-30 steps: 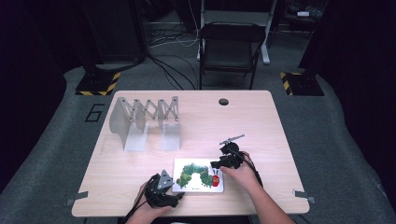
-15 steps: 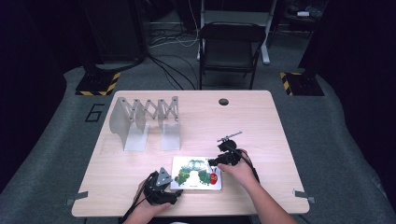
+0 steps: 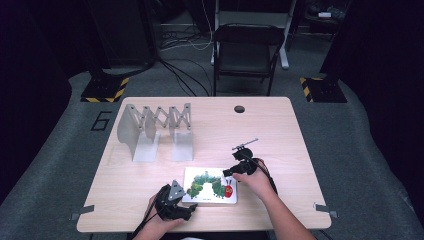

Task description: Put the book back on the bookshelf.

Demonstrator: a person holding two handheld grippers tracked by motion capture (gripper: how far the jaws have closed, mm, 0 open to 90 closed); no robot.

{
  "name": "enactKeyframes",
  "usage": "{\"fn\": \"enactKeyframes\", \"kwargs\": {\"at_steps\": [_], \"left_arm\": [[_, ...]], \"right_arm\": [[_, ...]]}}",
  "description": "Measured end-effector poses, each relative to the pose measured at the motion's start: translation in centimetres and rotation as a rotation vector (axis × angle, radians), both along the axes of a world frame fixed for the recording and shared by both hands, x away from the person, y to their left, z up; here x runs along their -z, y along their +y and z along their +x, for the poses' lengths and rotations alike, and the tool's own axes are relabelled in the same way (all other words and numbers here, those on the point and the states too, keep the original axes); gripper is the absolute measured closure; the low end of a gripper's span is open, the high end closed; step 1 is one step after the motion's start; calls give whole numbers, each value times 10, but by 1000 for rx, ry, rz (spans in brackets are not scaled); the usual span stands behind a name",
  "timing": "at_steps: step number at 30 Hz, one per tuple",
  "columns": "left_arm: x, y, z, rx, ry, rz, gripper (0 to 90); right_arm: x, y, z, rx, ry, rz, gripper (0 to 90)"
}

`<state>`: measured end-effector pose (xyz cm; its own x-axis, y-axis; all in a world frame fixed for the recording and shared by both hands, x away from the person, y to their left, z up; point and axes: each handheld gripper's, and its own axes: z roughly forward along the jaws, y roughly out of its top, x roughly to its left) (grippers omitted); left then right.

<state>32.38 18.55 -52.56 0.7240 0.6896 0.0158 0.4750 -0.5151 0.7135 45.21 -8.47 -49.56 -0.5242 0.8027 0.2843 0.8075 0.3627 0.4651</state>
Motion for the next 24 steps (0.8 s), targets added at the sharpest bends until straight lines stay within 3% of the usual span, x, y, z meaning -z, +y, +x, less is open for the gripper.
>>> {"fn": "enactKeyframes", "kwargs": {"at_steps": [9, 13, 14, 24], "left_arm": [[1, -2, -2, -9, 6, -2, 184], [1, -3, -3, -13, 6, 2, 159], [1, -3, -4, -11, 10, -1, 154], [0, -5, -6, -34, 19, 6, 140]], "right_arm": [[-5, 7, -6, -12, -54, -64, 438], [-5, 5, -4, -5, -42, -36, 438], [-6, 4, -4, 7, -16, -24, 442], [-12, 2, -3, 13, -49, 20, 445]]}}
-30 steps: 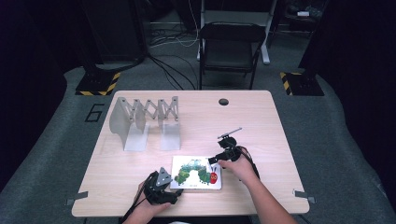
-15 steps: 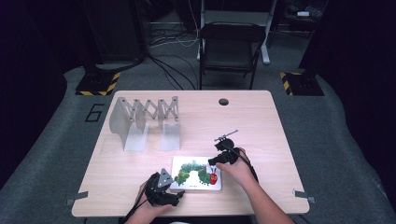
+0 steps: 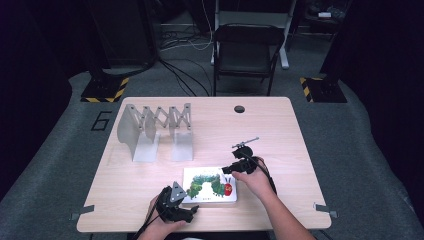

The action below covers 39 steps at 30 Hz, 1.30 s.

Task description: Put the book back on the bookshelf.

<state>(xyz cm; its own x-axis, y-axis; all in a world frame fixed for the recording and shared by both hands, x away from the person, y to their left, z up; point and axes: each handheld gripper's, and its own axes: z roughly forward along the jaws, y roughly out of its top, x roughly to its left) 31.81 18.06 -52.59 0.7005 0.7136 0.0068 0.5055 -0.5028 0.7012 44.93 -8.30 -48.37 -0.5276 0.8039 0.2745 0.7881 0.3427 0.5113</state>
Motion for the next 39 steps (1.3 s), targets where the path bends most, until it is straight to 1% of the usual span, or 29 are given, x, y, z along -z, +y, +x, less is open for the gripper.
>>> {"fn": "enactKeyframes", "kwargs": {"at_steps": [1, 4, 5, 6, 7, 9, 10, 11, 15, 16, 21, 22, 23, 24, 25, 27, 28, 29, 32, 33, 34, 35, 36, 38, 39], "left_arm": [[1, -1, 0, -11, -10, 2, 139], [1, -1, 0, -16, -9, 0, 135], [1, -1, 0, -18, -11, -4, 135], [1, -2, 0, -20, -11, -4, 133], [1, -2, 0, -20, -9, -6, 132], [1, -2, -1, -23, -10, -6, 131], [2, -2, 0, -26, -13, -12, 131], [2, -3, -1, -36, -12, -17, 131], [2, -3, 0, -44, -15, -17, 132], [2, -3, 0, -46, -15, -10, 132], [2, -3, 2, -48, -17, -8, 131], [2, -4, 2, -47, -15, -11, 127], [2, -4, 2, -45, -14, -9, 121], [2, -5, 2, -56, -17, -14, 117], [2, -5, 2, -54, -17, -14, 104], [2, -6, 2, -56, -17, -6, 100], [2, -6, 3, -55, -10, -2, 97], [2, -7, 2, -65, -13, -6, 94], [2, -8, 2, -72, -7, 0, 82], [2, -10, 3, -82, -13, 1, 72], [2, -11, 3, -84, -6, -7, 61], [2, -11, 3, -82, -7, 11, 61], [2, -12, 4, -79, 2, 11, 48], [3, -14, 4, -93, 5, 2, 30], [3, -15, 4, -97, 5, 7, 21]], "right_arm": [[0, -1, 1, -14, -17, -2, 445], [-2, 0, 0, -6, -14, -1, 445], [-3, -1, 0, -13, -16, -1, 445], [-4, 0, -1, -7, -19, -3, 445], [-4, -1, -1, -17, -29, -5, 445], [-6, 0, -1, -21, -25, -7, 445], [-6, 1, -2, -11, -30, -7, 445], [-8, 2, -2, -23, -39, -19, 446], [-10, 3, -4, -23, -52, -28, 446], [-11, 3, -4, -26, -51, -27, 446], [-14, 2, -5, -29, -61, -17, 453], [-15, 2, -5, -25, -60, -16, 455], [-16, 1, -5, -35, -65, -21, 455], [-16, 1, -5, -38, -64, -19, 456], [-17, 1, -5, -39, -69, -23, 457], [-17, 1, -6, -39, -69, -21, 457], [-18, 1, -6, -44, -68, -21, 457], [-18, 2, -6, -42, -72, -22, 457], [-20, 2, -7, -45, -76, -24, 459], [-21, 2, -7, -41, -76, -22, 459], [-21, 2, -7, -45, -76, -24, 459], [-21, 2, -7, -45, -76, -24, 459], [-21, 3, -8, -37, -79, -25, 459], [-21, 3, -8, -37, -76, -23, 459], [-21, 4, -8, -41, -73, -23, 461]]}}
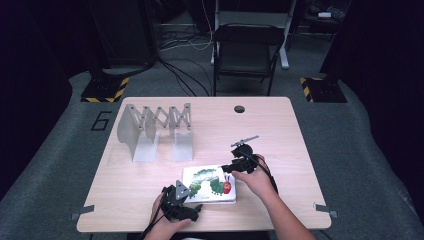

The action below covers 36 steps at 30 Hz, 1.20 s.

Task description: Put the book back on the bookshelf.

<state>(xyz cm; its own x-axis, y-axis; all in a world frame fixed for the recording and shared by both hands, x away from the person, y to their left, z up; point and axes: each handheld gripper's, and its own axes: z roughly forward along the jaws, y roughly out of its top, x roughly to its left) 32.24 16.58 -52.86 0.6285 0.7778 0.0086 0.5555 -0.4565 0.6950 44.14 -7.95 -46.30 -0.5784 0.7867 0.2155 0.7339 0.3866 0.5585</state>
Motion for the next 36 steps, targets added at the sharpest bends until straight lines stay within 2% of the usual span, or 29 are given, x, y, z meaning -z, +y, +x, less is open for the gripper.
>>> {"fn": "enactKeyframes", "kwargs": {"at_steps": [2, 3, 5, 9, 11, 19, 24, 26, 28, 29, 30, 36], "left_arm": [[0, -1, 0, -14, 11, 3, 3], [0, -2, 0, -31, 4, -5, 2], [0, -2, 1, -40, -2, 5, 2], [0, -4, 2, -55, 2, 8, 2], [0, -5, 3, -68, 3, 10, 1], [-2, -7, 3, -86, 14, 20, 0], [-1, -11, 3, -116, 14, 20, 0], [-2, -12, 3, -127, 18, 18, 0], [-3, -12, 4, -120, 20, 37, 0], [-3, -13, 4, -132, 28, 27, 0], [-3, -14, 4, -136, 34, 34, 0], [-2, -14, 2, -149, 21, 25, 0]], "right_arm": [[0, 0, 0, -4, 6, 0, 464], [0, 1, -1, -3, 4, 2, 464], [0, 1, -1, 2, 0, -1, 464], [-1, 0, -2, -14, -4, 0, 464], [-2, 1, -2, -1, -1, 6, 464], [-4, 3, -4, 2, -16, -1, 467], [-7, 1, -4, -8, -21, 5, 474], [-7, 2, -5, -2, -38, 9, 477], [-8, 2, -5, -3, -35, 12, 479], [-8, 2, -5, -2, -36, 11, 479], [-10, 2, -6, -5, -34, 7, 479], [-12, 2, -5, -8, -46, 10, 484]]}}
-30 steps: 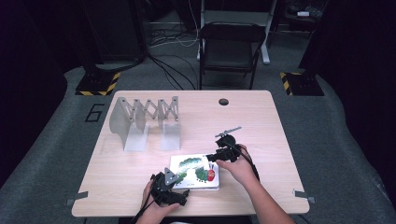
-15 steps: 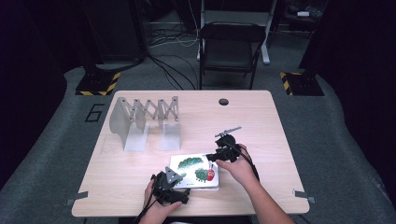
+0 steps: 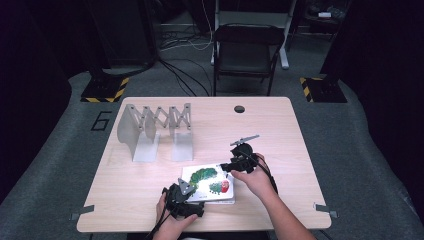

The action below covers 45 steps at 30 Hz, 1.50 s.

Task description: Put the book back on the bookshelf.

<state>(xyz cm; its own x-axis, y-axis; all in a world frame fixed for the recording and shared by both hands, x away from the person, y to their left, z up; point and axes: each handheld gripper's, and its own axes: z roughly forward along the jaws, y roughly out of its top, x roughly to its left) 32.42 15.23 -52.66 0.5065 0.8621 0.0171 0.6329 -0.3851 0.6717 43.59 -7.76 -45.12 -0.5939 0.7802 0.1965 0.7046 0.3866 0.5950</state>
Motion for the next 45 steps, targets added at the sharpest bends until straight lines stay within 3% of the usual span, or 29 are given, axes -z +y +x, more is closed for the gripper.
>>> {"fn": "enactKeyframes", "kwargs": {"at_steps": [4, 14, 19, 26, 30, 36, 45], "left_arm": [[3, 1, -2, -3, -29, -24, 2], [3, 2, -3, 2, -33, -26, 4], [3, 3, -3, 14, -28, -25, 6], [4, 2, -4, 3, -62, -43, 52], [4, 3, -4, 6, -57, -41, 52], [3, 3, -4, 11, -53, -40, 52], [3, 3, -4, 13, -53, -40, 52]], "right_arm": [[1, 0, 1, 8, 18, 4, 484], [6, -2, 6, 20, 54, 21, 484], [11, -1, 9, 22, 72, 25, 422], [17, -2, 12, 32, 100, 16, 378], [22, -4, 15, 33, 105, 5, 378], [28, -3, 21, 64, 148, 0, 376], [41, 1, 33, 55, 194, -15, 367]]}}
